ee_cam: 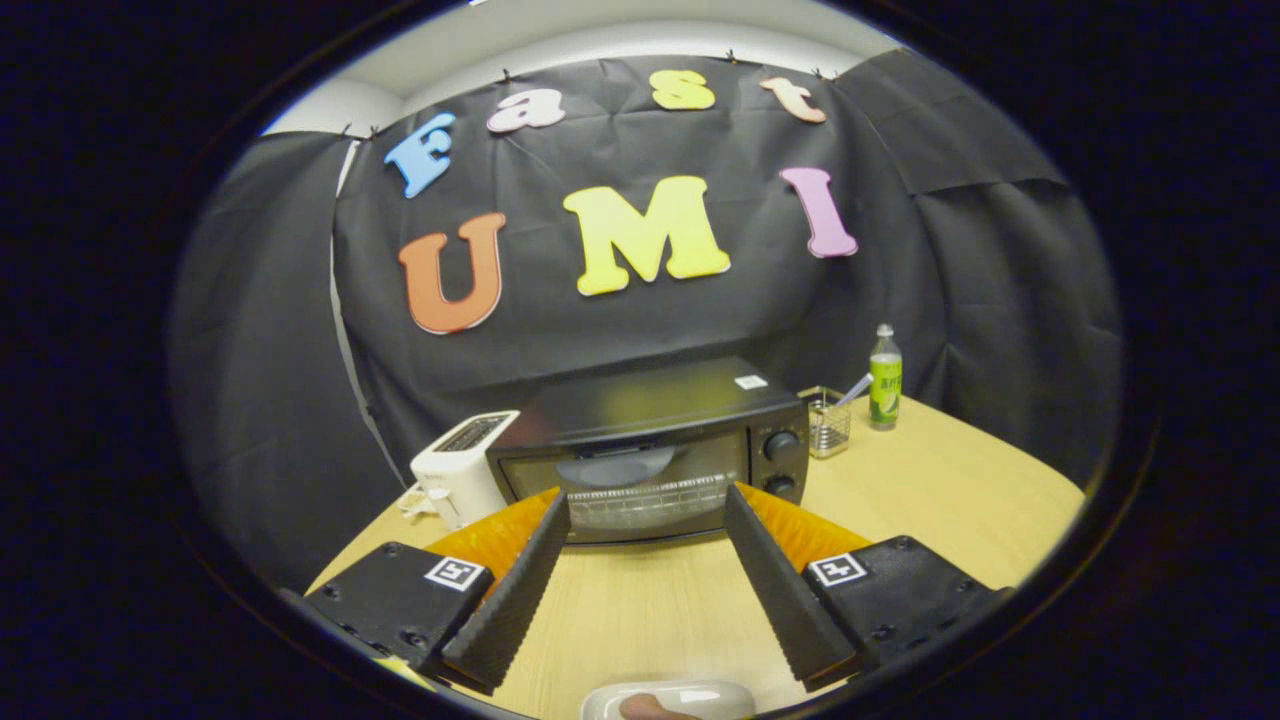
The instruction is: Open the toaster oven, put the food inside, and close the toaster oven door.
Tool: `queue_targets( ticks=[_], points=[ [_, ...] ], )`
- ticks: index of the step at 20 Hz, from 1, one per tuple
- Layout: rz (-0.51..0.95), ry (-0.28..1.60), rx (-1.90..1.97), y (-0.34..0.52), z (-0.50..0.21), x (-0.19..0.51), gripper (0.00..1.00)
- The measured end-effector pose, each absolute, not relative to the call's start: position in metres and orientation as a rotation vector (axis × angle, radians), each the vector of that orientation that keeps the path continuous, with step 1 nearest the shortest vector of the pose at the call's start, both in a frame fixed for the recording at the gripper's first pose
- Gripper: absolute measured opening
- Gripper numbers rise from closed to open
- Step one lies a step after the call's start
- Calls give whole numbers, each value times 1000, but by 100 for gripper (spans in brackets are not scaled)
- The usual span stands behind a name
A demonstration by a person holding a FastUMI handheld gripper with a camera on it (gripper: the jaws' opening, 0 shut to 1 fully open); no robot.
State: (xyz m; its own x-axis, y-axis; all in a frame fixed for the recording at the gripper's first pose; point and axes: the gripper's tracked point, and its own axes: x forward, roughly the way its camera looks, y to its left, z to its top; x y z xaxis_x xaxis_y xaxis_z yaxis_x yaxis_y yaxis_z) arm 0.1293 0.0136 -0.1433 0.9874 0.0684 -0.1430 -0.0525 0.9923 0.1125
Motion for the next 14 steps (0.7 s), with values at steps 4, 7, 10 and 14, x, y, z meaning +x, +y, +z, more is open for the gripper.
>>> queue_targets(
  ticks=[4,7,10,14],
  points=[
    [47,118,97,17,-85,87,100],
    [53,72,128,14,-35,50,100],
    [41,16,112,6,-6,12,100],
    [20,-55,51,-4,-11,-29,100]
  ],
)
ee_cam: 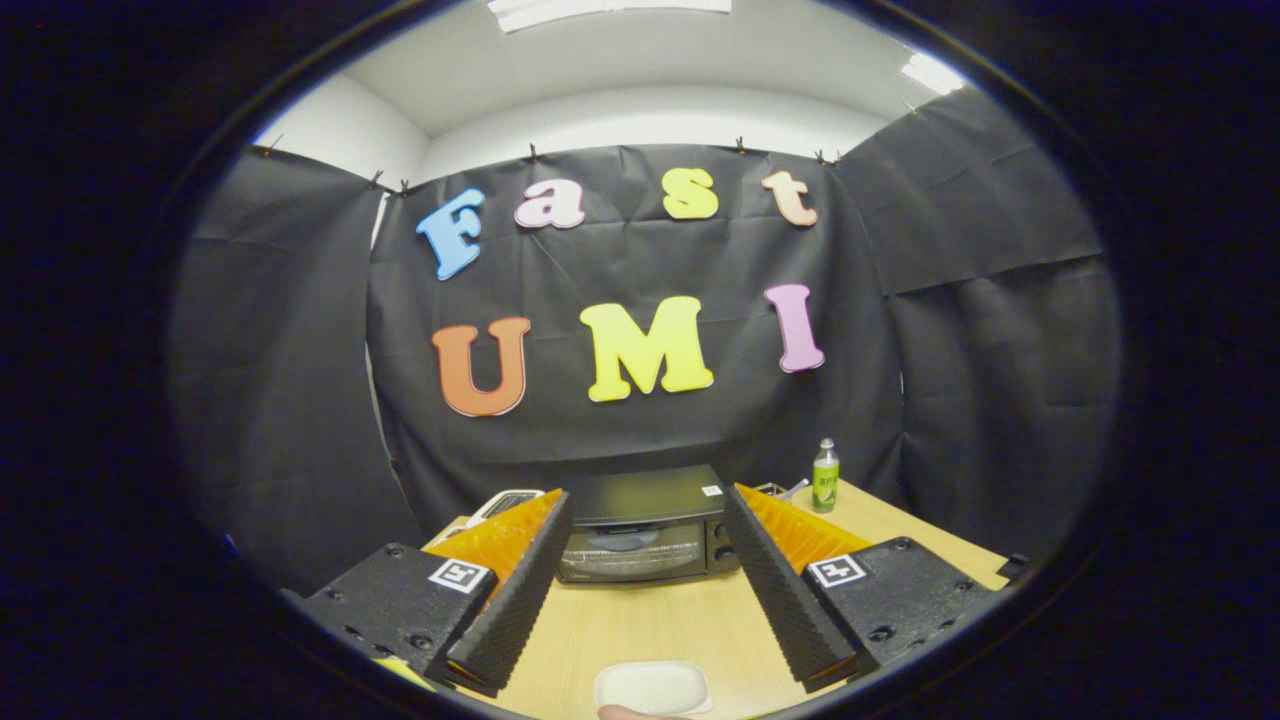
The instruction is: Open the toaster oven, put the food inside, and close the toaster oven door.
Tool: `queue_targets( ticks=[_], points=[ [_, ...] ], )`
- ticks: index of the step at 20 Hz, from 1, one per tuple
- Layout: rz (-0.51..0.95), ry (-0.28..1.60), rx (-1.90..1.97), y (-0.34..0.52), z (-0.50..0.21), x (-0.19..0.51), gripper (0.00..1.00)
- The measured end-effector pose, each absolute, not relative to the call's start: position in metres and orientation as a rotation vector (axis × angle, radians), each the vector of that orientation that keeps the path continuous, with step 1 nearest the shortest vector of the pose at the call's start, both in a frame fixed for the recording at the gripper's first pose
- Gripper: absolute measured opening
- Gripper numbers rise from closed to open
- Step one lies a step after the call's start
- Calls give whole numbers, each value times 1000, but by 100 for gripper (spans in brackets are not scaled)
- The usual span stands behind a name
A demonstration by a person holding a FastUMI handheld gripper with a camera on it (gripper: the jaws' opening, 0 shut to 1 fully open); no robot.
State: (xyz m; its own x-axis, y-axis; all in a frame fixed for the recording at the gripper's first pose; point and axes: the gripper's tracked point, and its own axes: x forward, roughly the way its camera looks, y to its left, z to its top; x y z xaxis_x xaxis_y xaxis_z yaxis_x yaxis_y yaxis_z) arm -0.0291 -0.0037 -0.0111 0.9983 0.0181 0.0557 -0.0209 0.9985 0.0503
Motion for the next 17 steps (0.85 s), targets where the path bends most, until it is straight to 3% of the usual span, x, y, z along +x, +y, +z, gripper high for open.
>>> queue_targets(
  ticks=[9,17],
  points=[
    [82,-53,-69,0,-65,-98,100],
    [75,-81,-123,7,-57,-131,100]
  ],
)
